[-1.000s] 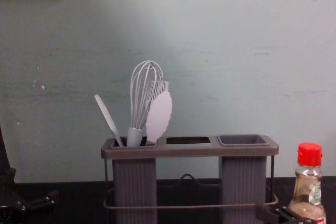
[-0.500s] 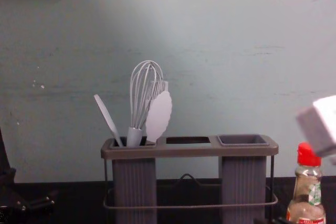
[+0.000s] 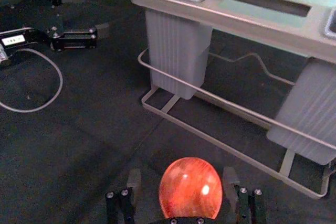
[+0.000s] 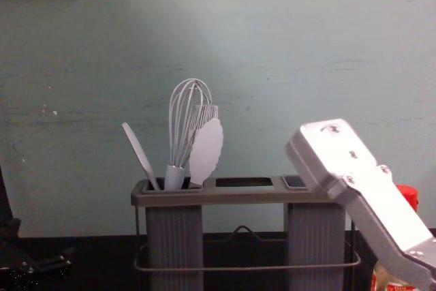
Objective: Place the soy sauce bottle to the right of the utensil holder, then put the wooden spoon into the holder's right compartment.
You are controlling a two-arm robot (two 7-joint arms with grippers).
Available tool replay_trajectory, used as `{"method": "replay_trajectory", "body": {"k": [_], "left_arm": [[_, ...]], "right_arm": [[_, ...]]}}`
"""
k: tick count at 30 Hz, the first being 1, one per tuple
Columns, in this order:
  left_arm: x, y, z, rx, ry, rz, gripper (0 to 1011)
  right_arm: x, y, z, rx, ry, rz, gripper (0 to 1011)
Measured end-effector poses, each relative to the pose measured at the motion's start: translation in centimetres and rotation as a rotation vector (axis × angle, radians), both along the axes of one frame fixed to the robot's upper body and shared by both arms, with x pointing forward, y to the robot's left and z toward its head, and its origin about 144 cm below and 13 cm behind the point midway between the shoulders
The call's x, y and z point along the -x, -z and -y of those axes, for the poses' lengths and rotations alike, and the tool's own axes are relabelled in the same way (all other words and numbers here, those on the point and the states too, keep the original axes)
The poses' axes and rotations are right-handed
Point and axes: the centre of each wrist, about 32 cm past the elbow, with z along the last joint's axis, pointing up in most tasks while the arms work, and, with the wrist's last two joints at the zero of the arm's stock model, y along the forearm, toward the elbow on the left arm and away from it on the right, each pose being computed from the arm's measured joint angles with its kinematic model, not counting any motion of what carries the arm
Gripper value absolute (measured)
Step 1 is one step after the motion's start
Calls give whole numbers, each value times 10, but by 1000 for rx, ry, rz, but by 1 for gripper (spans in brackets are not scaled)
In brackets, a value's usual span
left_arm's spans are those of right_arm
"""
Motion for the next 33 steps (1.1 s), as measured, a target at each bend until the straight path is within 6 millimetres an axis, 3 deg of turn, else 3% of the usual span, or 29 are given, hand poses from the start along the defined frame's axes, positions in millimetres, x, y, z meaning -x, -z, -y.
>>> {"method": "replay_trajectory", "body": {"k": [13,33], "left_arm": [[0,0,0,0,0,0,1011],[0,0,0,0,0,0,1011]], "right_arm": [[10,-7,-6,7,43,1,1002],[10,2,-1,-14,87,-19,1002]]}}
